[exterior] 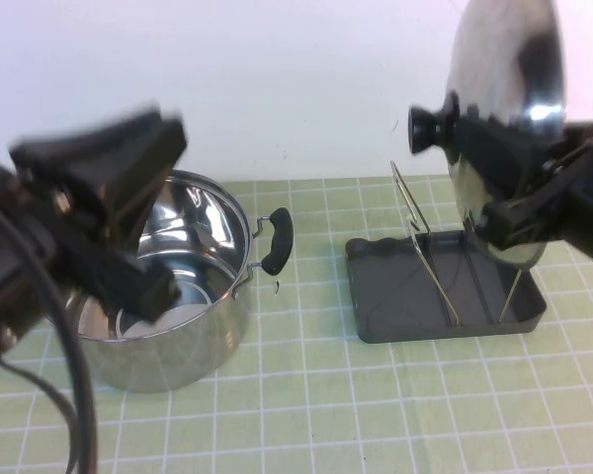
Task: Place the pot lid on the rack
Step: Place the pot lid on the pot rack
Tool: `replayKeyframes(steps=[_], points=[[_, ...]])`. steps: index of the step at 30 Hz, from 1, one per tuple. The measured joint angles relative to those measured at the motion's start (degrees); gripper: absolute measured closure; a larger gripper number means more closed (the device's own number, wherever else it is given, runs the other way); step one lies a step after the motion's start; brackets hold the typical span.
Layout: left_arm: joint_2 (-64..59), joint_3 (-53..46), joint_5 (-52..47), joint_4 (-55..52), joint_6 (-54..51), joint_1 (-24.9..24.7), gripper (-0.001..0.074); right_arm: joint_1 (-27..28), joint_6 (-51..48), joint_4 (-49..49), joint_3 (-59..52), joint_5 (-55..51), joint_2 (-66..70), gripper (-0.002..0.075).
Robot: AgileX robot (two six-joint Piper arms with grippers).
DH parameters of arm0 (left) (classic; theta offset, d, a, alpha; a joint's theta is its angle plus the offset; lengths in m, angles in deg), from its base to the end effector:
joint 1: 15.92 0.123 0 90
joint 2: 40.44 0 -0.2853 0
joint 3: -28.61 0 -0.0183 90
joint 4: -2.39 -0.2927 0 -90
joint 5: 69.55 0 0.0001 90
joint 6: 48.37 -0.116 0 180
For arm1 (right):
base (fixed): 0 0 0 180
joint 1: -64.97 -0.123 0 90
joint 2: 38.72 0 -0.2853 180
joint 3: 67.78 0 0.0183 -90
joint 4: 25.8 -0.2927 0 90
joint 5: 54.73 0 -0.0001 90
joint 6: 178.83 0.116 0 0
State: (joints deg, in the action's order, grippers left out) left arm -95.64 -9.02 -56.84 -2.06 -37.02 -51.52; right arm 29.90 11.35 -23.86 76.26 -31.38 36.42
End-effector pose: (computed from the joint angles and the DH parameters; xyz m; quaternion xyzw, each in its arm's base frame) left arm 0.1978 -0.1441 0.3808 0.1653 0.6223 -0.2831 0.7109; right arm 0.2630 0.1865 0.3149 -0.1646 0.6733 0.2712 0.6678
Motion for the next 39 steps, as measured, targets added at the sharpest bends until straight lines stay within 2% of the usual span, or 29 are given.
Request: replayKeyframes(steps=[4, 9, 19, 28, 35, 39], points=[[0.87, 0.00, -11.15, 0.46, -0.71, 0.00, 0.0720, 0.33, -2.15, 0.76, 0.00, -0.74, 3.93, 0.0608], [0.87, 0.00, -17.40, 0.54, -0.79, 0.00, 0.0731, 0.60, -5.33, 0.69, 0.00, -0.83, 10.02, 0.0608], [0.87, 0.00, -18.43, 0.87, 0.37, 0.00, 0.0733, 6.68, -3.63, 1.27, 2.27, -0.38, 17.47, 0.0608], [0.87, 0.00, -18.48, 0.87, 0.61, 0.00, 0.0734, 7.20, 6.11, 11.70, 2.61, -0.62, 18.37, 0.0609], [0.87, 0.00, -18.58, 0.87, 0.71, 0.00, 0.0733, 7.20, 8.62, 12.75, 3.07, 5.98, 18.99, 0.0609], [0.87, 0.00, -18.57, 0.87, 0.96, 0.00, 0.0734, 7.20, 11.88, 13.89, 4.98, 5.24, 19.08, 0.0609]])
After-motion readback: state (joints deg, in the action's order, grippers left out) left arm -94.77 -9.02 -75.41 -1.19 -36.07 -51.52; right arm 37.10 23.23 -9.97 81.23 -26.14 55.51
